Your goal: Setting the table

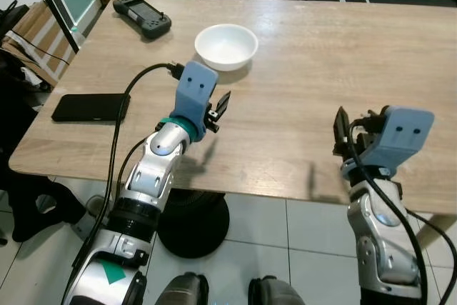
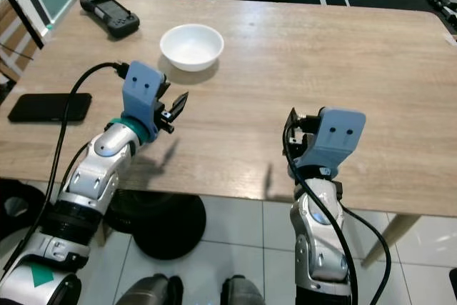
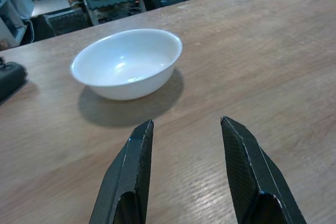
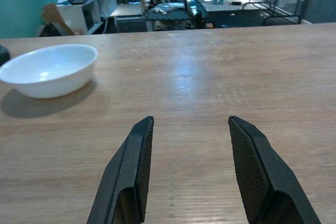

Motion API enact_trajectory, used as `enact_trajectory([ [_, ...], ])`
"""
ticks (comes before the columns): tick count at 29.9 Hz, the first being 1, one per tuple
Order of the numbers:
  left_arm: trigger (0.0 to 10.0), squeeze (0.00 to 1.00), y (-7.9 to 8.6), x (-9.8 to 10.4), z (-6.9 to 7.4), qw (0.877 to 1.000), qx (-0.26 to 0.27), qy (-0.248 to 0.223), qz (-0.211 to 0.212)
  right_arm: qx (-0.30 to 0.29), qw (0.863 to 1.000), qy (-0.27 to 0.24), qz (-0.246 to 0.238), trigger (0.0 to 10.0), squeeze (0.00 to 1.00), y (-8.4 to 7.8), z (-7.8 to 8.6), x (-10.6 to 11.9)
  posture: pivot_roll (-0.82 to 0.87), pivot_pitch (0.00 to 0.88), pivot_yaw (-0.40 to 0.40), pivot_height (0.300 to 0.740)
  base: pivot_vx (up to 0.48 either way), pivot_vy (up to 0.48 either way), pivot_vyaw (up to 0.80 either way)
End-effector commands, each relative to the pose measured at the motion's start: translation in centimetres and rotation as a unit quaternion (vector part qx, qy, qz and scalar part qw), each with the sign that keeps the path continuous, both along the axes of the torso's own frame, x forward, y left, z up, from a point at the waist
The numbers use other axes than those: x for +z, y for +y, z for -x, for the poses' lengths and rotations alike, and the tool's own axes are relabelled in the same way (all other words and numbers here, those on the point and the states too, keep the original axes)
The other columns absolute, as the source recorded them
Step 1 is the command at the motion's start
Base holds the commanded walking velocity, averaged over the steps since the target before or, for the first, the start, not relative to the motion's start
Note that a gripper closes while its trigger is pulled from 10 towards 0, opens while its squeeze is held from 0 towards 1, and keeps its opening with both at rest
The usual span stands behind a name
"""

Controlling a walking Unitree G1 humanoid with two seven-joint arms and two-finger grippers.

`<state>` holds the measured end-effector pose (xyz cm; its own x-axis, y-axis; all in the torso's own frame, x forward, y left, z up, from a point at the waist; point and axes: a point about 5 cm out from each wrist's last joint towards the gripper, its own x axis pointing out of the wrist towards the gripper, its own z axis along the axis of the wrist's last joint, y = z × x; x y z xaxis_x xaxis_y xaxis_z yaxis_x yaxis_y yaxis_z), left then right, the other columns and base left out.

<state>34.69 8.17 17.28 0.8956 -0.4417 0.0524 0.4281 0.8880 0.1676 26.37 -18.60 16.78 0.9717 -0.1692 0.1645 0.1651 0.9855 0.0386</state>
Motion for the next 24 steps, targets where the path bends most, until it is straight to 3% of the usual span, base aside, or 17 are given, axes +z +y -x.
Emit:
enact_trajectory([
  [1,10.0,0.0,0.1,-0.6,0.1,1.0,0.0,0.01,-0.003,-0.002,1.0,0.005,-0.002,10.0,0.0,-0.1,0.1,-0.3,0.03,0.0,0.097,0.74,0.0,0.0,0.0],
  [16,10.0,0.0,0.9,-0.5,-0.4,1.0,0.018,0.016,-0.008,-0.001,1.0,0.001,0.012,10.0,0.0,0.0,0.1,0.1,0.04,0.0,0.093,0.74,0.0,0.0,0.0],
  [21,10.0,0.0,1.5,-0.7,-0.6,0.998,0.042,0.017,-0.034,0.01,0.999,-0.01,0.031,10.0,0.0,0.1,-0.1,0.8,0.06,0.0,0.094,0.74,0.0,0.0,0.0],
  [24,10.0,0.0,2.8,-0.2,-1.4,0.995,0.069,-0.003,-0.071,0.015,0.998,-0.012,0.056,10.0,0.0,-0.4,-0.5,1.2,0.07,0.005,0.089,0.74,0.0,0.0,0.0],
])
